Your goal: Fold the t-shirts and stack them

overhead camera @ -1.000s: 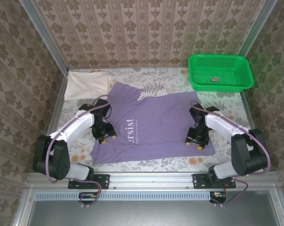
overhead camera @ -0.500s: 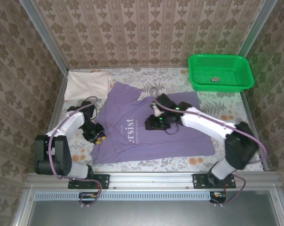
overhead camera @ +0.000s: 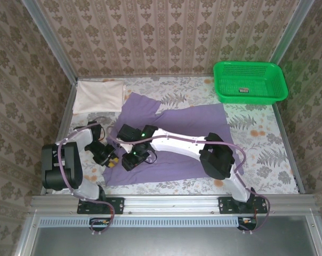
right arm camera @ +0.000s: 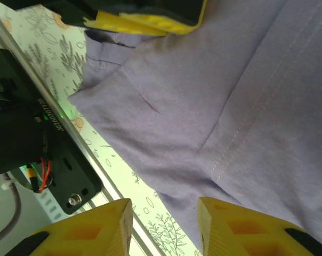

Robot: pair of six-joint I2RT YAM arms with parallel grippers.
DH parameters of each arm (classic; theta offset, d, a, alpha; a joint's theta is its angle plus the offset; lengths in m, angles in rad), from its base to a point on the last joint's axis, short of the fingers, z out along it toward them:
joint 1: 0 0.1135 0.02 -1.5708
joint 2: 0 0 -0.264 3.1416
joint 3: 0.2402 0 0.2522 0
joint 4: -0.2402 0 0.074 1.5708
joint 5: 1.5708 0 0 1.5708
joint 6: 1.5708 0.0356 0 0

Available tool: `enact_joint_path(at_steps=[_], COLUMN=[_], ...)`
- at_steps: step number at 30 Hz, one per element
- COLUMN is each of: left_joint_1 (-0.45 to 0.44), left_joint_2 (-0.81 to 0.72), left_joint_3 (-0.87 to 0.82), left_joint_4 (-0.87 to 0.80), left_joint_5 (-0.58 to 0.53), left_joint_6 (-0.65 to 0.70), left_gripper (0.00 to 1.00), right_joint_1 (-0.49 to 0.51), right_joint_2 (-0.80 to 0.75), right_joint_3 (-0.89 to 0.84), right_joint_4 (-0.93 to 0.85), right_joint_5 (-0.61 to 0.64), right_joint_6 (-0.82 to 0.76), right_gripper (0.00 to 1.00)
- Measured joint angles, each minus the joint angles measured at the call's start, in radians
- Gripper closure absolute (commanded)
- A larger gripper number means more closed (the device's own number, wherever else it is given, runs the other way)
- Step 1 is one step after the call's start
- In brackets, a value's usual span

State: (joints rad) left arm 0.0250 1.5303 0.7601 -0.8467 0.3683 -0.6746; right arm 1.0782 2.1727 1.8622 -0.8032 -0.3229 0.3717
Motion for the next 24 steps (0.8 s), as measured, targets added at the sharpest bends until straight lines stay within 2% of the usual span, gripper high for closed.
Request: enact_joint_path(at_steps=[8,16,24], left_joint_1=[0.028,0.048,0.050], left_joint_2=[0.018,0.026,0.028], left_joint_3=[0.000,0.000,0.000], left_joint_4=[0.020,0.018,0.019], left_joint_5=[0.031,0.049,0.055], left_joint_6=[0.030,0.051,0.058], left_gripper=[0.80,0.79,0.80], right_joint_1=[0.018,0.026,0.026], right_joint_2=[0.174,0.247,0.285], right_joint_3=[0.195,0.249,0.297], right_joint_4=[-0.119,-0.203,-0.253], right_joint_5=[0.021,0.065,0.099], right_joint_6=[-0.016,-0.018,-0.026], right_gripper=[0.58,0.58,0.71])
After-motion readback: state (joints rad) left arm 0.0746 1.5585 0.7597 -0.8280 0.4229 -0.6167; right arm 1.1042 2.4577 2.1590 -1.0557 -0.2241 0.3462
